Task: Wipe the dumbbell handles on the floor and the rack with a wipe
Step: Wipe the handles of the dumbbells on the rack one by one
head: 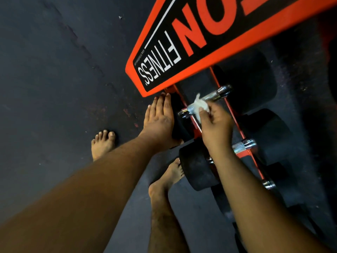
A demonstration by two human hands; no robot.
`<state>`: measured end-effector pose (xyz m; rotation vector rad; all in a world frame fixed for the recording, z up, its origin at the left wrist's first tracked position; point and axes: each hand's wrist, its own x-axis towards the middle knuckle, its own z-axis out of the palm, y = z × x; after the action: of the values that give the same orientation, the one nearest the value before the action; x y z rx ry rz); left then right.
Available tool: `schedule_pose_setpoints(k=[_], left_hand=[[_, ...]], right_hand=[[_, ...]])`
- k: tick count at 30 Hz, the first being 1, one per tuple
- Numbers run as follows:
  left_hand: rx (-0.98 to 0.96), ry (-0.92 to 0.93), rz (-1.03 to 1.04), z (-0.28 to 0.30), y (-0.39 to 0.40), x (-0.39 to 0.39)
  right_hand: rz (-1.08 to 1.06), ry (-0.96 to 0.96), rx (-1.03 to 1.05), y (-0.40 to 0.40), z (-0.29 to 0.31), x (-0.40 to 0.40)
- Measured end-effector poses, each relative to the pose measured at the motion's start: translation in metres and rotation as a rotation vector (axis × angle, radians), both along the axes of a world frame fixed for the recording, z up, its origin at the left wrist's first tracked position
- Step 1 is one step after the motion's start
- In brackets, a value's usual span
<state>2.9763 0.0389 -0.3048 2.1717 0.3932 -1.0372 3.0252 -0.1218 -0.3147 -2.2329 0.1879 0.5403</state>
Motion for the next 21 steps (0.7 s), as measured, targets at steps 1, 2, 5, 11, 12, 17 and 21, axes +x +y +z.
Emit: schedule_pose_setpoints(k=[1, 2, 5, 11, 12, 17, 21], left_hand=[[-0.003, 0.0, -0.002, 0.0, -0.001, 0.001], [0.0, 0.0, -0.003, 0.0, -0.001, 0.001], [0.007, 0.005, 0.002, 0.0, -0.001, 0.001], [0.01, -0.015, 0.016, -0.001, -0.003, -0.002], [0.012, -0.018, 0.019, -0.002, -0.003, -0.002], [0.023, -0.018, 0.031, -0.003, -0.004, -0.002], [0.034, -0.033, 0.032, -0.006, -0.005, -0.003]], right_hand=[[0.167, -0.156, -0.075, -0.002, -0.002, 0.011], [0.337, -0.263, -0.137, 0.0, -0.007, 0.021], [0.959, -0.337, -0.414, 0.004, -0.026, 0.026], [1.144, -0.47, -0.719, -0.052, -0.029, 0.041], [1.06, -0.458, -0.745, -0.05, -0.028, 0.041], [1.269, -0.479, -0.601, -0.042, -0.04, 0.011], [0.978, -0.441, -0.713, -0.044, -0.029, 0.033]])
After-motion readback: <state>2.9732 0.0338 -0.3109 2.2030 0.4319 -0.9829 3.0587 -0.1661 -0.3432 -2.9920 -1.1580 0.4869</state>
